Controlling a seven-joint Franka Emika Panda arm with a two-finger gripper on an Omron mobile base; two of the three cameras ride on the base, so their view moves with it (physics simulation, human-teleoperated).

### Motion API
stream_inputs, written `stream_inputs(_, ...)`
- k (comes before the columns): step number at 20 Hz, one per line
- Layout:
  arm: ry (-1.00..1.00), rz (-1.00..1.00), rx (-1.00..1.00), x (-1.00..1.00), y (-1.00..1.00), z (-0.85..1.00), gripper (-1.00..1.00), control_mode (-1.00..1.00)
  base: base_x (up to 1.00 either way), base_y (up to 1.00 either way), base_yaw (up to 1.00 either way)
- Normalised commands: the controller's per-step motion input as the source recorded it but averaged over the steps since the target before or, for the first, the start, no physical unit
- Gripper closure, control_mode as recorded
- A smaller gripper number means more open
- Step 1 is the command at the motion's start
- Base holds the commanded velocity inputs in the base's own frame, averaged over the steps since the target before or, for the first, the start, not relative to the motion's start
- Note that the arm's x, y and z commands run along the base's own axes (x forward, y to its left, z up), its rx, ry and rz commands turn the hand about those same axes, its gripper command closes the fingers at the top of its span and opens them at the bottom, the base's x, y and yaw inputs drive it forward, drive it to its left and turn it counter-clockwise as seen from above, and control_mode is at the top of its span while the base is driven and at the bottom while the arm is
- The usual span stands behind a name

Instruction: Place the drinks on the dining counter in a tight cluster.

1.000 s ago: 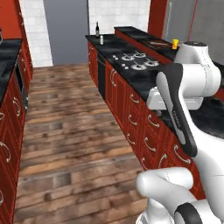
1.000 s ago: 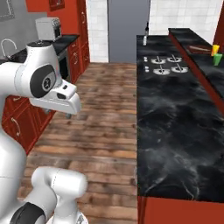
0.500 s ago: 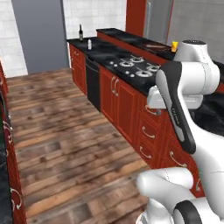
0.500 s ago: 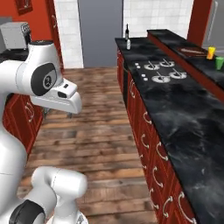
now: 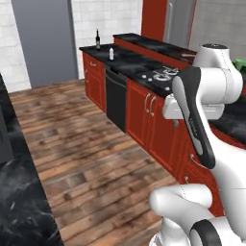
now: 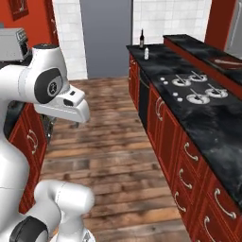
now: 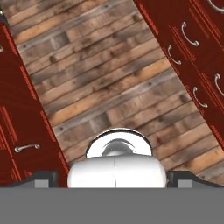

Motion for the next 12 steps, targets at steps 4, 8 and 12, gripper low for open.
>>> stream_inputs(4,0.0,0.0,0.0,0.0,0.0,0.0,-1.0,1.0,1.0,0.82,0.18)
stream_inputs(8,0.0,0.0,0.0,0.0,0.0,0.0,-1.0,1.0,1.0,0.35,0.14)
stream_inputs(12,0.0,0.0,0.0,0.0,0.0,0.0,-1.0,1.0,1.0,-0.03,0.02)
